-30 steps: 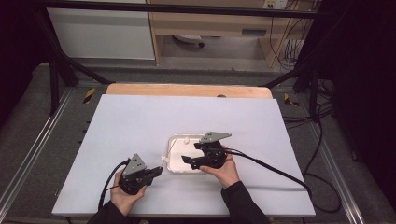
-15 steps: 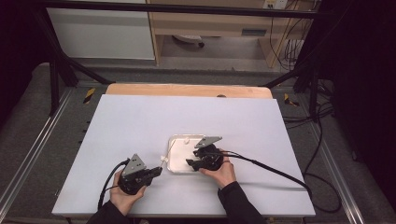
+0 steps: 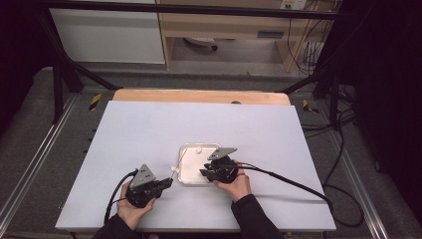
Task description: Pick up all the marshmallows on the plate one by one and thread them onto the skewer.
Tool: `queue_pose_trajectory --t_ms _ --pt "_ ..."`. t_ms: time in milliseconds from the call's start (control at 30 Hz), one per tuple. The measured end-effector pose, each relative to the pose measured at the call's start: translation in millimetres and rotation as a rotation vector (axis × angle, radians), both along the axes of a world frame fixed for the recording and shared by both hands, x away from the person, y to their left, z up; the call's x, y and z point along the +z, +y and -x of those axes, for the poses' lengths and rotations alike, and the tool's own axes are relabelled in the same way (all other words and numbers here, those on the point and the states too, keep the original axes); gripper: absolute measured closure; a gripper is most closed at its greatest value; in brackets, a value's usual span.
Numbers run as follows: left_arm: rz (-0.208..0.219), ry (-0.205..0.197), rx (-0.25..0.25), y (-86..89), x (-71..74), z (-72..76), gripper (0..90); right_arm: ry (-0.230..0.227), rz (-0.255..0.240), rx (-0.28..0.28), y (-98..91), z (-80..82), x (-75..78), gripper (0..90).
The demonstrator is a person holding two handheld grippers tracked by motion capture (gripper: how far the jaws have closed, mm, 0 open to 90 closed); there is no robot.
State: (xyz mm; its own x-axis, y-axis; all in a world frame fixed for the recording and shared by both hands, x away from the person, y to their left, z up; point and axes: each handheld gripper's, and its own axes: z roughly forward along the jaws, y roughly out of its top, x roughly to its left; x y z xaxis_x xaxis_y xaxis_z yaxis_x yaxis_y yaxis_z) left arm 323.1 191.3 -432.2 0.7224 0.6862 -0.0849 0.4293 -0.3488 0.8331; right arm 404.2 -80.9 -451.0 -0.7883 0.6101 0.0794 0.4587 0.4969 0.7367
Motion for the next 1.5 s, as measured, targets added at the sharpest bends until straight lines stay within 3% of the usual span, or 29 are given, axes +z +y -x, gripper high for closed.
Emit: queue_pose_trajectory --t_ms 233,667,1033,1233,1500 --pt "-0.001 -0.002 -0.004 -0.5 0.0 0.1 88.7 -0.001 -0.065 0.002 -8.4 1.7 11.9 71.8" --pt "-0.002 -0.005 -0.013 -2.0 0.2 0.9 88.7 -0.044 -0.306 0.018 -27.0 8.7 62.3 72.3" --pt "-0.006 -0.006 -0.022 -3.5 -0.1 1.3 88.7 -0.032 -0.460 0.017 -38.8 4.4 86.2 72.5" --pt "-0.009 -0.011 -0.033 -4.6 0.0 1.6 88.7 -0.022 -0.514 0.027 -37.2 0.5 95.9 72.6" --pt "-0.008 -0.015 -0.038 -5.1 0.6 2.4 88.7 0.004 -0.533 0.056 -22.3 -5.2 99.7 72.5"
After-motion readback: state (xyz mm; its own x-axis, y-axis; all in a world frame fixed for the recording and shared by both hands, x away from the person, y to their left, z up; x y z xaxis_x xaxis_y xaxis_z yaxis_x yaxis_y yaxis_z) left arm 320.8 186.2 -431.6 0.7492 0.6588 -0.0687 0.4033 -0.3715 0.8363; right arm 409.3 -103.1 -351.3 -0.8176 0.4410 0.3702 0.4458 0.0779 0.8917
